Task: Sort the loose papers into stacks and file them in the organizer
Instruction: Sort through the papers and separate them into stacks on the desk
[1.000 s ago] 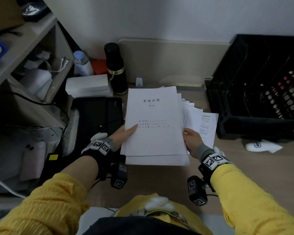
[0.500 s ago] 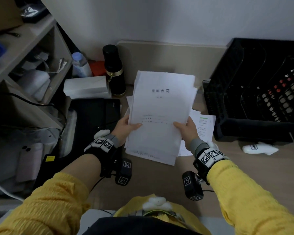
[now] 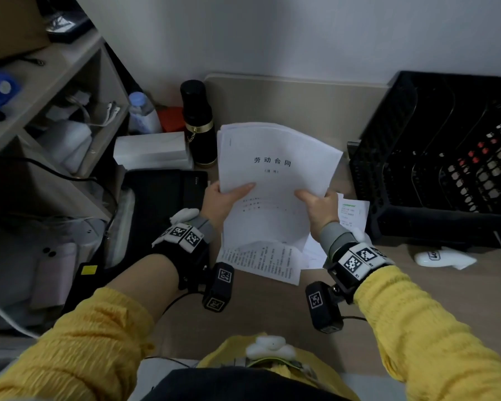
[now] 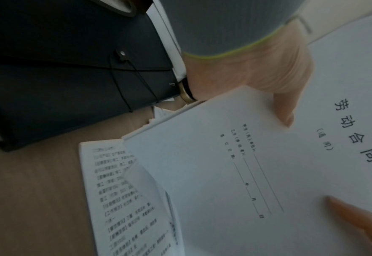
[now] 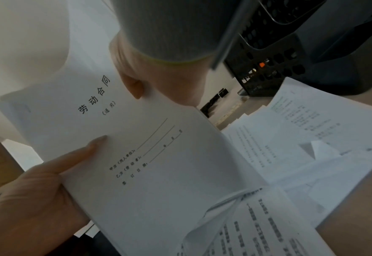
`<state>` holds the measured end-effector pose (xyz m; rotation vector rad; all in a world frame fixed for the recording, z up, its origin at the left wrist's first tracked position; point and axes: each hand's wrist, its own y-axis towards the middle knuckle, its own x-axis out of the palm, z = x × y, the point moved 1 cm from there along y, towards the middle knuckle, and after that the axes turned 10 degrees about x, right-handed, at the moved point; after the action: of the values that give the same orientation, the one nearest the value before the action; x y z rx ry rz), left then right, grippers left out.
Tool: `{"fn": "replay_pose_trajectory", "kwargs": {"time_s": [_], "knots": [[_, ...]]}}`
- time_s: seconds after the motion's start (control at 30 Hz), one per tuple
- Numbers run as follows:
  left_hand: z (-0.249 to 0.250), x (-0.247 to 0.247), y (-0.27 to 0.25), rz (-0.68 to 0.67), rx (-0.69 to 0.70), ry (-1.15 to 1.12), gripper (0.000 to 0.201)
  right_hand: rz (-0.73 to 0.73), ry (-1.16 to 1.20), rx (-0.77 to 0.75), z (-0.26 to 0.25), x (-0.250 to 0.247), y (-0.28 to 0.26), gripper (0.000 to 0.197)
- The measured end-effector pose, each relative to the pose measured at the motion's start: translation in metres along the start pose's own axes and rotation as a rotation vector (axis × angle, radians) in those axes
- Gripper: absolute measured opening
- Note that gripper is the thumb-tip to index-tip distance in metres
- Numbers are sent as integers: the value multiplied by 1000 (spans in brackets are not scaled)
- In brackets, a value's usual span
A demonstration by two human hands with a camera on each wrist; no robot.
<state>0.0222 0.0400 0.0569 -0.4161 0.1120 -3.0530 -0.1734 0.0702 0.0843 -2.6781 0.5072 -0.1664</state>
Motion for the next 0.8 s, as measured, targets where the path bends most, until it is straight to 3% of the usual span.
{"fn": "replay_pose_trajectory", "kwargs": {"time_s": [0.13,0.33,0.6,0.8], "knots": [[1,0,-1,-32,27,47,24,-27,14,-25,-1,-6,-4,15],[-25,-15,-16,-10,-41,90,38,-78,-80,73,36,-14,-9,16],[-18,-8,-17,-43,-4,48,33,-47,-32,57,34,-10,-7,19],[-29,-15,-25,-151,-63,126,43,-109,-182,156,58,-16,-5,12]]}}
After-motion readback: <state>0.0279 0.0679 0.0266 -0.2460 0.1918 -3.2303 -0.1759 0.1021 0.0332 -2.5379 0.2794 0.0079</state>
